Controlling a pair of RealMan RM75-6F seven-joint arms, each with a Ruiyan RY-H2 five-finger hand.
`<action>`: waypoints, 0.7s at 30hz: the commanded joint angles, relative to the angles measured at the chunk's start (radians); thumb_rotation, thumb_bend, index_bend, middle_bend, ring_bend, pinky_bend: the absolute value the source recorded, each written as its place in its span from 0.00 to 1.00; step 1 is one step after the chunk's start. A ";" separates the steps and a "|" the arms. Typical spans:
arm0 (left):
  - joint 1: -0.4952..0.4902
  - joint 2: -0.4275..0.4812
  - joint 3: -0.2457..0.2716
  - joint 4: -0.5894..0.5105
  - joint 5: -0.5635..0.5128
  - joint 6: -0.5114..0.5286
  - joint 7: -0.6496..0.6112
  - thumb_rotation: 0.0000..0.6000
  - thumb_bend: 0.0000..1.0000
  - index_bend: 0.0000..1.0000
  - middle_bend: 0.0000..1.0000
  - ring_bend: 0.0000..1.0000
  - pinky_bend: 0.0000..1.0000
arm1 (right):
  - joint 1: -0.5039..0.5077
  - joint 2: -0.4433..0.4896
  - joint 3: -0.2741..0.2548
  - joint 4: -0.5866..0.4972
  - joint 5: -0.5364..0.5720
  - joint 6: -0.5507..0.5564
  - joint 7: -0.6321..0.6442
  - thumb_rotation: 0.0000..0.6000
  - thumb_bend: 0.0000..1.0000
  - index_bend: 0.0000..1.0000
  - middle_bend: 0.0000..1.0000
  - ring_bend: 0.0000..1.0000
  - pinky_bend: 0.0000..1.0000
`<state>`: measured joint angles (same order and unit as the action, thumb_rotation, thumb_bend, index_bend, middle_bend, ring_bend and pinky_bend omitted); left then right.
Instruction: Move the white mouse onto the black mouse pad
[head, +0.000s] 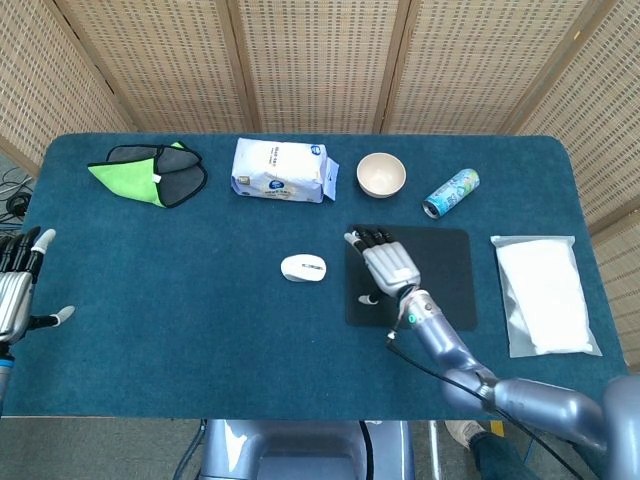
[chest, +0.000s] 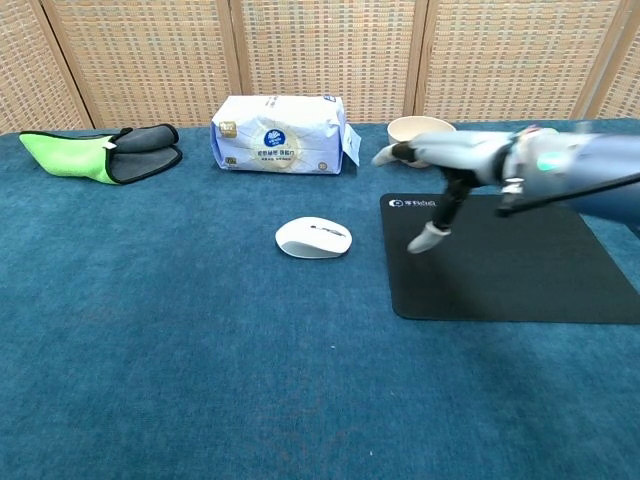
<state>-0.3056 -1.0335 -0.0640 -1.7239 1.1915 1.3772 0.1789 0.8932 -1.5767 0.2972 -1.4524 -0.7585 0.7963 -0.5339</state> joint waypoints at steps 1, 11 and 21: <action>0.003 0.006 -0.012 0.004 -0.009 -0.010 -0.015 1.00 0.00 0.00 0.00 0.00 0.00 | 0.100 -0.122 0.011 0.110 0.110 0.021 -0.101 1.00 0.00 0.00 0.03 0.00 0.07; 0.004 0.009 -0.034 0.020 -0.027 -0.051 -0.031 1.00 0.00 0.00 0.00 0.00 0.00 | 0.225 -0.281 0.049 0.332 0.265 0.011 -0.152 1.00 0.03 0.07 0.17 0.07 0.19; -0.005 -0.001 -0.046 0.044 -0.041 -0.101 -0.043 1.00 0.00 0.00 0.00 0.00 0.00 | 0.285 -0.323 0.063 0.382 0.355 0.009 -0.196 1.00 0.05 0.10 0.20 0.10 0.21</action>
<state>-0.3100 -1.0339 -0.1101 -1.6799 1.1514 1.2765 0.1365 1.1710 -1.8918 0.3588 -1.0803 -0.4115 0.8046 -0.7236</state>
